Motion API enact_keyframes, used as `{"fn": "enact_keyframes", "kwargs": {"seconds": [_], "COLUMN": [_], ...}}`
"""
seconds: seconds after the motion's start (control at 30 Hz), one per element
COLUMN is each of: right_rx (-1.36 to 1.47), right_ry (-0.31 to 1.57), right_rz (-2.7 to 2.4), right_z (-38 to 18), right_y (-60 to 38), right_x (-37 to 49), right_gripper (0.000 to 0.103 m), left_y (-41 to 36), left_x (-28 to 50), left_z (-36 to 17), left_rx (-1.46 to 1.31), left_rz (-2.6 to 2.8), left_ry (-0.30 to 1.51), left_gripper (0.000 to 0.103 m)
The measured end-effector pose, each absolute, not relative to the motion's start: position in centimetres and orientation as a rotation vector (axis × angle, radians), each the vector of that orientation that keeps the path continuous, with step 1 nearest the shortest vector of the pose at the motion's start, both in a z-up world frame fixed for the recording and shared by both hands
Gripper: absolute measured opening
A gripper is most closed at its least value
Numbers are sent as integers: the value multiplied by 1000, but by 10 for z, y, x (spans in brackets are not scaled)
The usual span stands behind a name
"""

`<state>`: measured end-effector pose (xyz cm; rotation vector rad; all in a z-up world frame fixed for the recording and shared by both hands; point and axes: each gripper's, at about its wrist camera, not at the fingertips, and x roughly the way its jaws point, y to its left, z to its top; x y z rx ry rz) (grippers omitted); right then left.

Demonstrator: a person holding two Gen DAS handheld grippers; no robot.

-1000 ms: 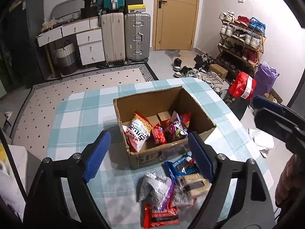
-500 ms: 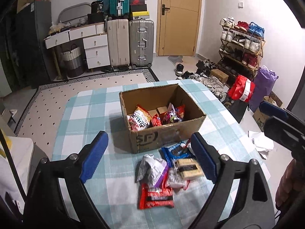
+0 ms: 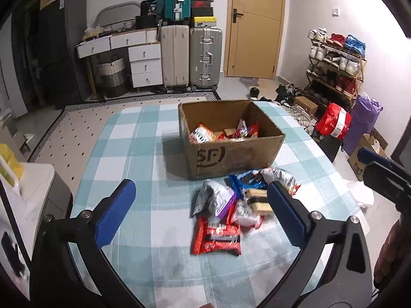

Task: Organize snacks
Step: 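Withdraw both open tools from the box toward the remaining snacks, then grasp the clear cracker pack with the right gripper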

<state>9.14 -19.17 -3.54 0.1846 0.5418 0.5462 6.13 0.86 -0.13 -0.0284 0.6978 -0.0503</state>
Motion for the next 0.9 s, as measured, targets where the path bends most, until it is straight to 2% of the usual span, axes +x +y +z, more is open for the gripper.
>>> {"fn": "enact_keyframes", "kwargs": {"seconds": [0.9], "right_rx": [279], "right_ry": [784], "right_rz": [503], "right_z": [-153], "right_y": [-185], "right_x": [127], "right_gripper": [85], "left_y": [33], "left_x": [68], "left_z": [-110], "left_rx": [-112], "left_rz": [27], "left_ry": [791], "left_gripper": [102]}}
